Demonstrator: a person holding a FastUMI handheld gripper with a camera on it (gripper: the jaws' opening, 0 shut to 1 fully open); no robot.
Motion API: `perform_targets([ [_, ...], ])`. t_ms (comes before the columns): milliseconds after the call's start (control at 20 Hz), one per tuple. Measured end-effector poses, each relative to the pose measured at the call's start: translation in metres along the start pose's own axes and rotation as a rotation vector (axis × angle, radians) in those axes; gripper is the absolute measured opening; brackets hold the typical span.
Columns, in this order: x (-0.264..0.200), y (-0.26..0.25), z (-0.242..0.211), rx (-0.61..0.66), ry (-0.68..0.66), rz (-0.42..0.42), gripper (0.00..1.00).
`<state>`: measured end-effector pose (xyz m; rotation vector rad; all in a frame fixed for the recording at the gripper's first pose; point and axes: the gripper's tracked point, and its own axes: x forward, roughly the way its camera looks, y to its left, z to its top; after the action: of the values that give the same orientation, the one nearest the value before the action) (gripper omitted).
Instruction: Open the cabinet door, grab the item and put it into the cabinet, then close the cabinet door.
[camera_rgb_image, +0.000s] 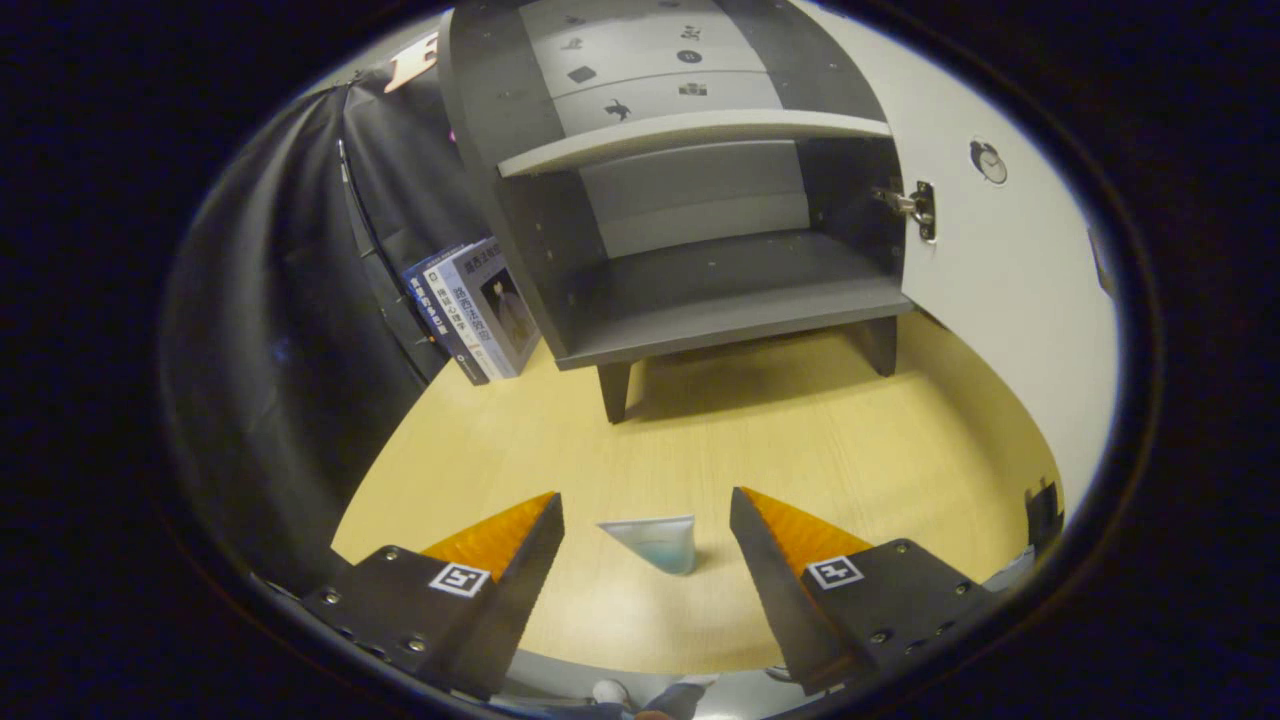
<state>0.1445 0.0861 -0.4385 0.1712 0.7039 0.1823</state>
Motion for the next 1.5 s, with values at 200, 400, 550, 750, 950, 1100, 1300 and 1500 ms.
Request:
perform_targets([
  [200, 0.024, -0.005, -0.024, -0.007, 0.034, -0.023, 0.99],
  [400, 0.041, -0.008, -0.040, -0.009, 0.052, -0.044, 0.84],
  [550, 0.048, -0.011, -0.044, -0.029, 0.049, -0.069, 0.67],
  [750, 0.043, -0.016, -0.038, -0.088, 0.036, -0.091, 0.55],
  [950, 0.026, -0.014, -0.012, -0.125, -0.015, -0.093, 0.55],
  [1100, 0.007, -0.012, 0.020, -0.147, -0.057, -0.094, 0.55],
  [1300, -0.027, -0.006, 0.076, -0.180, -0.129, -0.103, 0.55],
  [1500, -0.060, -0.001, 0.142, -0.215, -0.226, -0.125, 0.55],
])
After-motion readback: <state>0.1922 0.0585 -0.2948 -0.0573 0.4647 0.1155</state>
